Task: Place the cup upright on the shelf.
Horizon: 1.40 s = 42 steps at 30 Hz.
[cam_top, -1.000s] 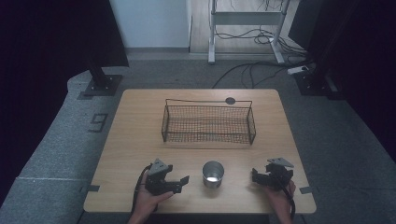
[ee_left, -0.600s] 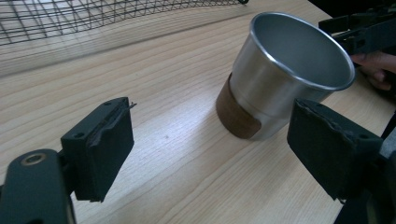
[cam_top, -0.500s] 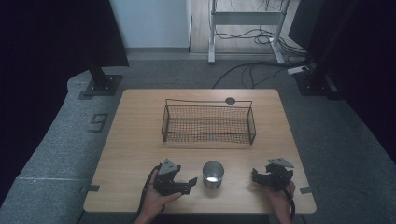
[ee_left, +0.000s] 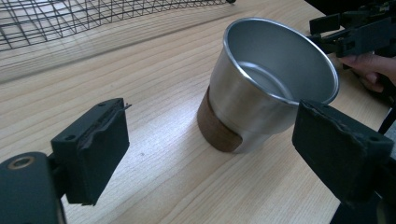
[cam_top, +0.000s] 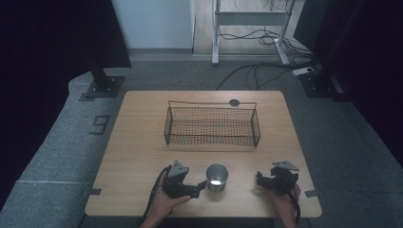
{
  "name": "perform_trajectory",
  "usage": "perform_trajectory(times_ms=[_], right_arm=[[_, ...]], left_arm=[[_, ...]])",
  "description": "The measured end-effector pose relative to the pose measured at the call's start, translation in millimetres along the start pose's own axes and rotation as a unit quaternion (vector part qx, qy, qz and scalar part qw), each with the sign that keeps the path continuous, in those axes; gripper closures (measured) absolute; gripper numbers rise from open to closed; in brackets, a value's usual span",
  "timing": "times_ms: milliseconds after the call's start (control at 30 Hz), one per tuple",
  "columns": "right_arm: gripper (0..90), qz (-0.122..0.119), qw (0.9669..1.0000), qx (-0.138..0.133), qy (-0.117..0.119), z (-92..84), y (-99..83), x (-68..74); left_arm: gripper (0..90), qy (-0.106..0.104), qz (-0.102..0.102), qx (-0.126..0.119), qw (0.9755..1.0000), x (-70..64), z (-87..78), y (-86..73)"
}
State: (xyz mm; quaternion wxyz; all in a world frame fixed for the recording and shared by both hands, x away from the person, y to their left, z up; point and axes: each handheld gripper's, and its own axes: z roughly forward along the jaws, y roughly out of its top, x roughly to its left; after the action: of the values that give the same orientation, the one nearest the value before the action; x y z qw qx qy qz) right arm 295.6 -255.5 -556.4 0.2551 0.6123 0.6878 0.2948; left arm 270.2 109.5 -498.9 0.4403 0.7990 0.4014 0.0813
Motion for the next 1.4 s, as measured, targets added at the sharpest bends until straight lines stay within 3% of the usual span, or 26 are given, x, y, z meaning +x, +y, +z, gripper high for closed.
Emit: perform_trajectory(times_ms=[800, 1400], right_arm=[[1.3, 0.0, 1.0, 0.0, 0.0, 0.0, 0.0, 0.0], [1.4, 0.0, 1.0, 0.0, -0.002, 0.0, 0.0, -0.4]], left_arm=[[4.1, -0.026, 0.008, 0.007, 0.9996, -21.1, 14.9, 13.1], [1.4, -0.022, 0.035, 0.02, 0.9989, -37.7, 37.4, 19.4]])
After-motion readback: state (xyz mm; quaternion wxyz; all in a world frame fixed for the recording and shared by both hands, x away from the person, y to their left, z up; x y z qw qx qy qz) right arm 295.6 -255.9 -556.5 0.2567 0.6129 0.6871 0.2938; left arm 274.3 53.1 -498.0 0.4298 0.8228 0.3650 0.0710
